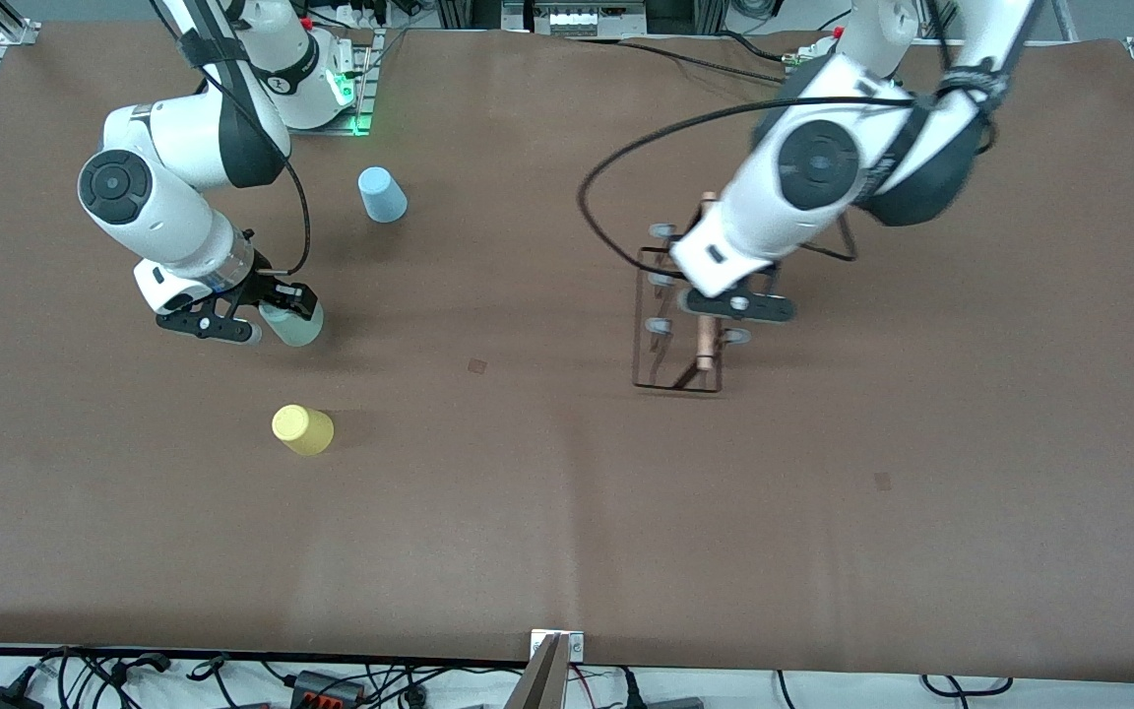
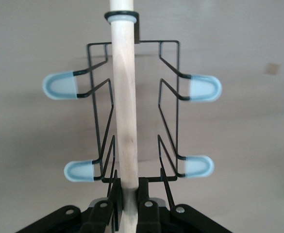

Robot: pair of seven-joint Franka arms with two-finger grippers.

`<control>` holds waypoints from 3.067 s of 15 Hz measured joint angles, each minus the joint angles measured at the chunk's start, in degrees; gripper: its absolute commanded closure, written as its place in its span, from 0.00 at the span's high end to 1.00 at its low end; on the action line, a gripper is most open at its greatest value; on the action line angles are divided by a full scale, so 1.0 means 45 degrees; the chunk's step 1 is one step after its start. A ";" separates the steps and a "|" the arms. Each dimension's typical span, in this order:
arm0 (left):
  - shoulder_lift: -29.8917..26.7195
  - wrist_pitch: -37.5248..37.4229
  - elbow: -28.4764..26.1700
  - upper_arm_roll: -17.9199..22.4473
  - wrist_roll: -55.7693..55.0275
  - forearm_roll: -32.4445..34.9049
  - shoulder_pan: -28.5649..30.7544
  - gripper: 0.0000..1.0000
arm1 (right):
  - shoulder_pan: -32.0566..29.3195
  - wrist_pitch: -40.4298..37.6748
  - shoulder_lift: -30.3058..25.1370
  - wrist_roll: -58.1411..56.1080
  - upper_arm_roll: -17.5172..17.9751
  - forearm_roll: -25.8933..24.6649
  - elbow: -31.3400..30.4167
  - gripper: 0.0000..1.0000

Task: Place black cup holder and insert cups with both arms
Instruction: 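Carry the black rack with the left gripper to the table middle, then open the left gripper and lift it off the rack, then hang the teal cup on a peg with the right gripper while the left withdraws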

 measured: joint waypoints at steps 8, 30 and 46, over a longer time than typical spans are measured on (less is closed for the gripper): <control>0.3564 0.3700 0.2236 0.0002 -0.1889 0.0001 -0.2780 0.01 | -0.0128 -0.0007 0.0070 -0.0512 -0.0004 0.0000 -0.0034 0.22; 0.1465 -0.0842 0.3101 0.0464 -0.0951 0.3319 -0.1587 1.00 | 0.1128 -0.2612 -0.2253 0.3621 0.1169 0.2034 0.0149 0.22; 0.0810 -0.4457 0.2358 0.2756 0.7029 0.1346 0.3314 1.00 | 0.2939 0.0915 0.0635 0.9953 0.3702 0.2248 0.0656 1.00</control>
